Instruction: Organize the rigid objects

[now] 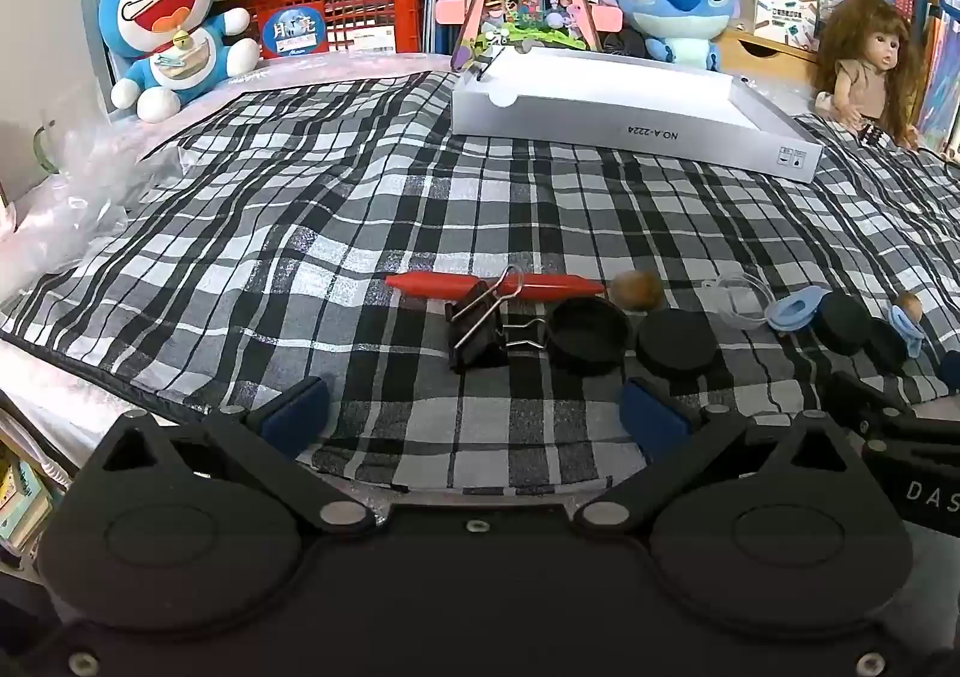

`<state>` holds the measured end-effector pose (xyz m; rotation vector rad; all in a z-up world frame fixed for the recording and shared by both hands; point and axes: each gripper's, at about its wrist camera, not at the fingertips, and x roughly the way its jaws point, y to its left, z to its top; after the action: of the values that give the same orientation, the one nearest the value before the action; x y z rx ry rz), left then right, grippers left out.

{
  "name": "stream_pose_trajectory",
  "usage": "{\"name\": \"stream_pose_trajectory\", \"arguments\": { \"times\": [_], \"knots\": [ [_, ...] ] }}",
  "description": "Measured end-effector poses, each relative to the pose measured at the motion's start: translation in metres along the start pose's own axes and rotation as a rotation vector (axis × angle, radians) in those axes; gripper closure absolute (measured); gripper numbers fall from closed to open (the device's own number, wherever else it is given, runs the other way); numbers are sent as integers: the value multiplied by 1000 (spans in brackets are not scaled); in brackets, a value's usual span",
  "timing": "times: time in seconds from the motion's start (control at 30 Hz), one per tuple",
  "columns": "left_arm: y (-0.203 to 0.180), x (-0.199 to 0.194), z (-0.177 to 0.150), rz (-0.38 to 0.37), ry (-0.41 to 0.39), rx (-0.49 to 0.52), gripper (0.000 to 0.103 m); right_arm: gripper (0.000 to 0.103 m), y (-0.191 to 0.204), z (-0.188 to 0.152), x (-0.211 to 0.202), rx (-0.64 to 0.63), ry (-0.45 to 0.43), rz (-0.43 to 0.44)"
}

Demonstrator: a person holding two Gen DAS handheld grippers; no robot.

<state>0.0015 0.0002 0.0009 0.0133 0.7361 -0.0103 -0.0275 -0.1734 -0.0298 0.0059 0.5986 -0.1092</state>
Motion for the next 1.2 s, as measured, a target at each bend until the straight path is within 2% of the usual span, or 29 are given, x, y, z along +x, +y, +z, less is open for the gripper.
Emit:
{"name": "stream_pose_trajectory", "arguments": {
  "times": [1.2],
  "knots": [
    [0, -1, -2, 2, -6, -1, 0, 0, 3, 0, -2, -13, -12, -17]
  ]
}}
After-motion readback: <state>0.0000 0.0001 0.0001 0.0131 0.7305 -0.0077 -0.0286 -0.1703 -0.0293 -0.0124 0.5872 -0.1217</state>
